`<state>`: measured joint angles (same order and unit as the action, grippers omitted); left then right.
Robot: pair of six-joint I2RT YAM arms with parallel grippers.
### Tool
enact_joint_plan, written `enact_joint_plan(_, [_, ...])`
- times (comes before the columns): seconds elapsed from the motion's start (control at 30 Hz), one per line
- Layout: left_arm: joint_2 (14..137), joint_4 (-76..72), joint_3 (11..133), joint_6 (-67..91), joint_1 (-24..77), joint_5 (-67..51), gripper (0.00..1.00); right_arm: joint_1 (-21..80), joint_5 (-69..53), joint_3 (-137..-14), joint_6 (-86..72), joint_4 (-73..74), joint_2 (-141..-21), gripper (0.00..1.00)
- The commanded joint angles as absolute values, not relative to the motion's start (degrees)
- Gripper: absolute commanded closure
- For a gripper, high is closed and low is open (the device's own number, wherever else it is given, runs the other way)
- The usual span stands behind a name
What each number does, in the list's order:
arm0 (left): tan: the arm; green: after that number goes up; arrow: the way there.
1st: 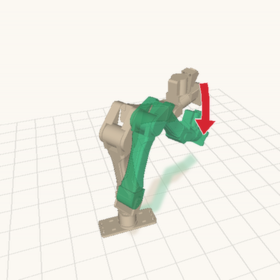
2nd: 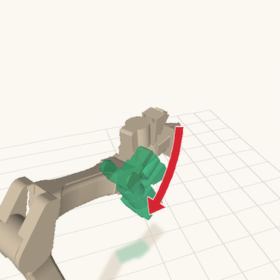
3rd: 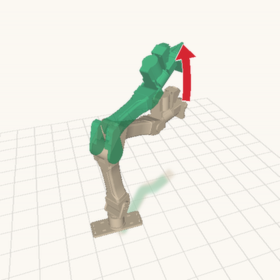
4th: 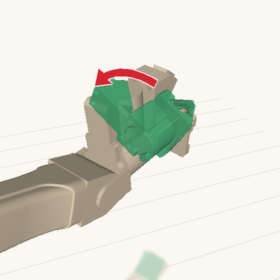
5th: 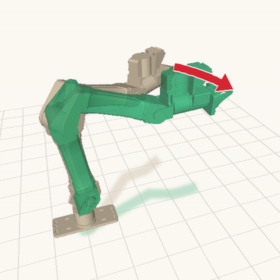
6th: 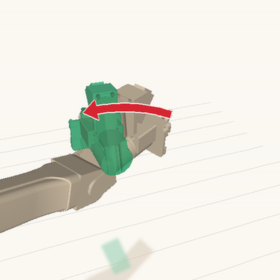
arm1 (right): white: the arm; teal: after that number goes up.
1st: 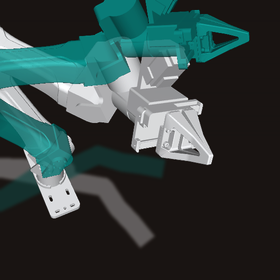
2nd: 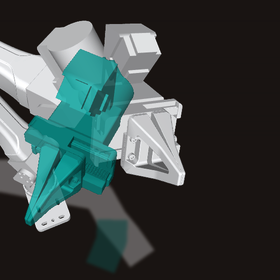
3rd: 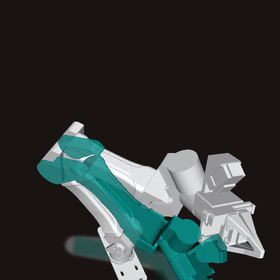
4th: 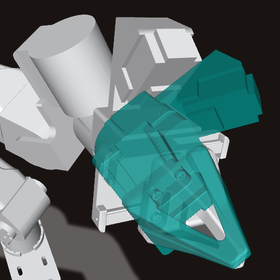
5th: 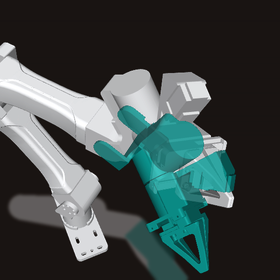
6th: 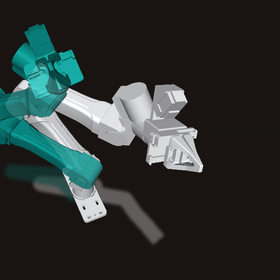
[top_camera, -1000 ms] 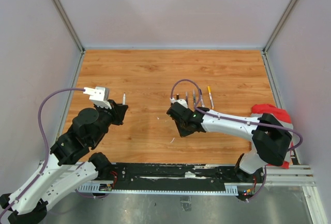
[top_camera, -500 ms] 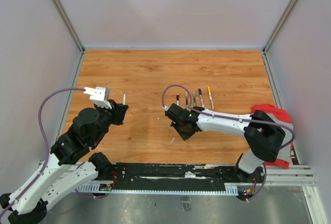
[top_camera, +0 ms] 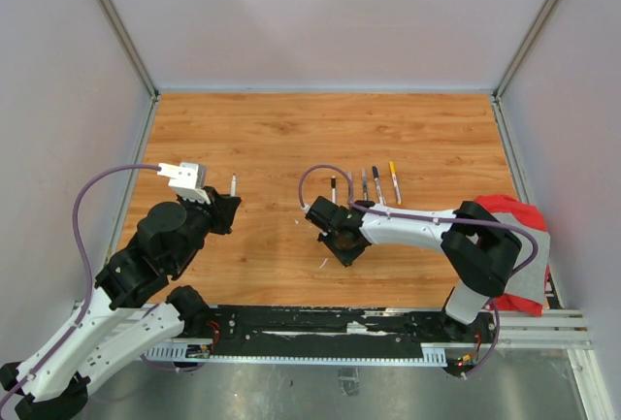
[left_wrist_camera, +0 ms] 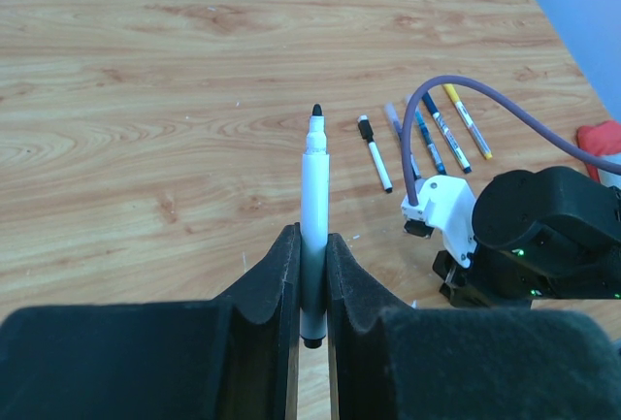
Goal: Insert the pens into the pen caps
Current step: Adjust the pen cap at the center of the board, then insert the pen cap onto the pen.
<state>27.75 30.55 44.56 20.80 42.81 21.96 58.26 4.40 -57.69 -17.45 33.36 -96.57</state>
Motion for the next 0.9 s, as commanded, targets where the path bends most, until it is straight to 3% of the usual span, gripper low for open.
enact_joint_plan(0.0, [27.9,29.6,44.4,20.0,42.5,21.8,0.98,58.7,3.2,-58.9,-16.9,34.1,-97.1,0.79])
enact_joint_plan(0.33, [27.9,29.6,44.4,20.1,42.5,22.0,0.98,58.7,6.7,-59.9,-19.3,35.1,-93.4,0.68])
enact_joint_plan(0.87, [28.3,29.6,44.4,20.1,42.5,21.9,0.98,58.1,5.3,-59.9,-21.1,33.2,-96.7,0.7])
